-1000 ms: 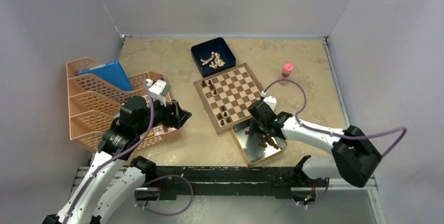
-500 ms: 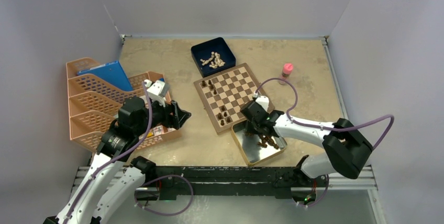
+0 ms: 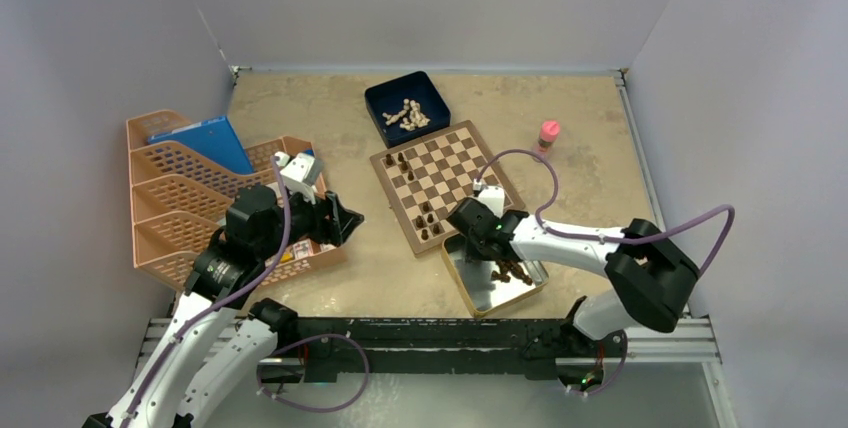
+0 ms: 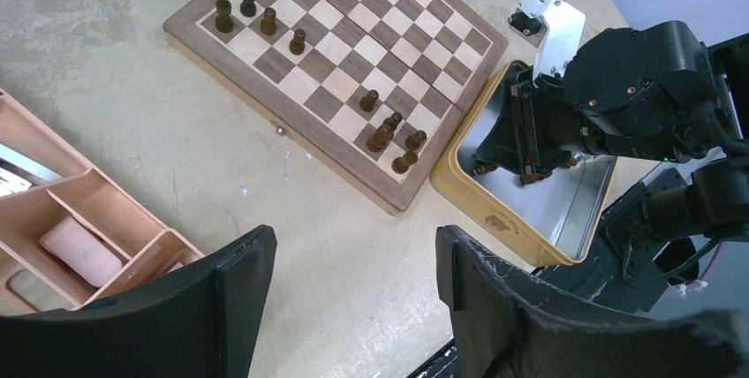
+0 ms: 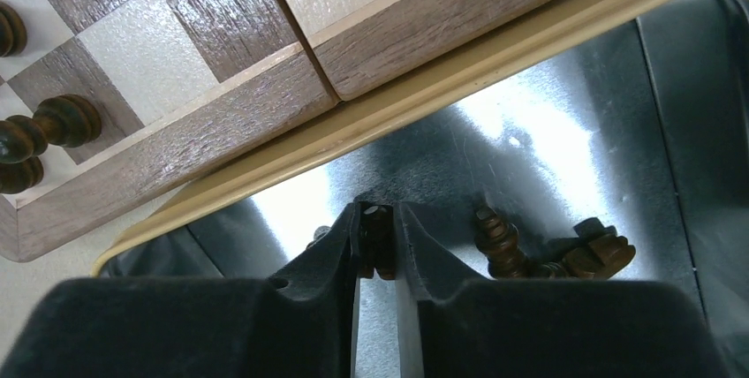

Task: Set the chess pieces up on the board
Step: Pick up the chess piece from the storage box.

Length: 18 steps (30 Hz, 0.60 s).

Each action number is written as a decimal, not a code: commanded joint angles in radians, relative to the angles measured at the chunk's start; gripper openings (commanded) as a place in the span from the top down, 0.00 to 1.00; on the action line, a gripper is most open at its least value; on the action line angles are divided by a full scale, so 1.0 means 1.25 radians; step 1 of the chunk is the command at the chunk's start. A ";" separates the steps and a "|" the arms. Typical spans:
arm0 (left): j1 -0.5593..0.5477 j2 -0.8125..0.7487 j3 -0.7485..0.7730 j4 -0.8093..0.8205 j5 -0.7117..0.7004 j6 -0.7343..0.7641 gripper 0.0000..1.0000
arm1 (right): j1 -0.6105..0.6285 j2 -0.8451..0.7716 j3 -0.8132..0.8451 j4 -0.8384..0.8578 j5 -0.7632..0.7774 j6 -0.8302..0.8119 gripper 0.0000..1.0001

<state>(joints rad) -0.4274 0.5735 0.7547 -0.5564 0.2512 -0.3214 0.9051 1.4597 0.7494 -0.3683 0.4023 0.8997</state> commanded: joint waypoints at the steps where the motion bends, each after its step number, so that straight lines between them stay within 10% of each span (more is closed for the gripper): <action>1: 0.002 -0.001 0.009 0.023 -0.009 -0.012 0.35 | 0.010 0.011 0.022 -0.044 0.023 0.017 0.85; 18: 0.003 0.117 0.076 0.029 0.217 -0.175 0.48 | 0.018 -0.239 0.049 -0.097 0.079 0.034 0.98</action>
<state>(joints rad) -0.4274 0.6613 0.7937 -0.5709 0.3912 -0.4690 0.9230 1.2316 0.7723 -0.4820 0.4561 0.9234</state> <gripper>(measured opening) 0.541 0.154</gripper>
